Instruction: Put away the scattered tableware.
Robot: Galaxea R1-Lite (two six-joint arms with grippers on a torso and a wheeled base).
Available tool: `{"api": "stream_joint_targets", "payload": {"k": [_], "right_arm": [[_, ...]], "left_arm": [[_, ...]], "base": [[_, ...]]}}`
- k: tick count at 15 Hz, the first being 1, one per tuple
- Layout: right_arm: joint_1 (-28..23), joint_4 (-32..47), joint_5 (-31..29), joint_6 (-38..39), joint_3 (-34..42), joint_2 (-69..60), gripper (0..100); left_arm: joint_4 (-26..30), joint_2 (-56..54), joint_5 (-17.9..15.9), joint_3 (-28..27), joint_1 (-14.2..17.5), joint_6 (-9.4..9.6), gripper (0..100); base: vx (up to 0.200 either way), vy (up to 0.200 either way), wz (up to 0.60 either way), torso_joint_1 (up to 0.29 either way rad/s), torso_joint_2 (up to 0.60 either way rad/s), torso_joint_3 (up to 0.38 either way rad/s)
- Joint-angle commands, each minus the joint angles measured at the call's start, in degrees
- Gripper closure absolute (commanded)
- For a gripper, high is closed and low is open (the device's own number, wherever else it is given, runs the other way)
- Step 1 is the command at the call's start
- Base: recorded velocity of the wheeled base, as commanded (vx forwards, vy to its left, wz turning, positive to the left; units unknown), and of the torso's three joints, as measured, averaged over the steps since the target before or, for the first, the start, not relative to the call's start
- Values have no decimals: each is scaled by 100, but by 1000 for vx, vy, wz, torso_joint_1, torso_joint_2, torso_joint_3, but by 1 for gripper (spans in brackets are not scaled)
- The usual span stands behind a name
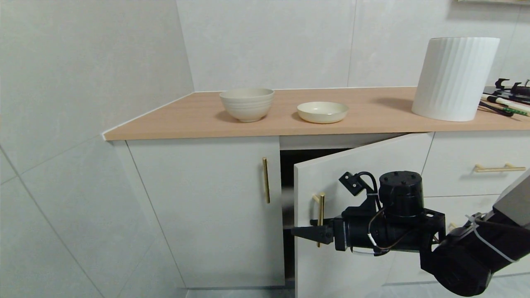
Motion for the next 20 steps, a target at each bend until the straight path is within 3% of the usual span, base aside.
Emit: {"api": "stream_joint_targets", "payload": {"k": [1, 2, 3, 5, 7, 9, 12, 15, 16, 18, 20], "right_arm": [[4, -7, -2, -12, 11, -24, 0], [21, -7, -2, -12, 46, -33, 0], [39, -25, -2, -12, 81, -51, 0], [100, -86, -2, -21, 125, -42, 0], [127, -86, -2, -12, 134, -33, 0], [127, -86, -2, -3, 134, -42, 0], [127, -86, -2, 6, 143, -33, 0], [127, -86, -2, 15, 143, -59, 0], [127, -86, -2, 6, 143, -59, 0], [127, -104, -2, 6, 195, -68, 0], [127, -165, -2, 6, 195, -59, 0]], "left_arm": [[525, 720, -307, -1221, -162, -649, 0], [832, 1256, -553, -1599, -268, -807, 0], [903, 1836, -764, -1872, -320, -816, 0], [806, 3225, -1221, -2311, -347, -702, 0], [252, 4675, -1713, -2724, -373, -623, 0], [-961, 5915, -2029, -2812, -848, -649, 0], [-2719, 7453, -2029, -2593, -1568, -887, 0], [-4696, 8657, -2029, -2285, -2069, -1642, 0], [-5496, 9114, -2029, -1977, -2298, -1801, 0], [-7096, 10160, -2003, -1503, -2649, -1818, 0], [-8291, 10898, -1889, -1318, -2729, -1932, 0]], "base": [[0, 0, 0, 0, 0, 0], [0, 0, 0, 0, 0, 0], [0, 0, 0, 0, 0, 0], [0, 0, 0, 0, 0, 0], [0, 0, 0, 0, 0, 0], [0, 0, 0, 0, 0, 0], [0, 0, 0, 0, 0, 0], [0, 0, 0, 0, 0, 0], [0, 0, 0, 0, 0, 0], [0, 0, 0, 0, 0, 0], [0, 0, 0, 0, 0, 0]]}}
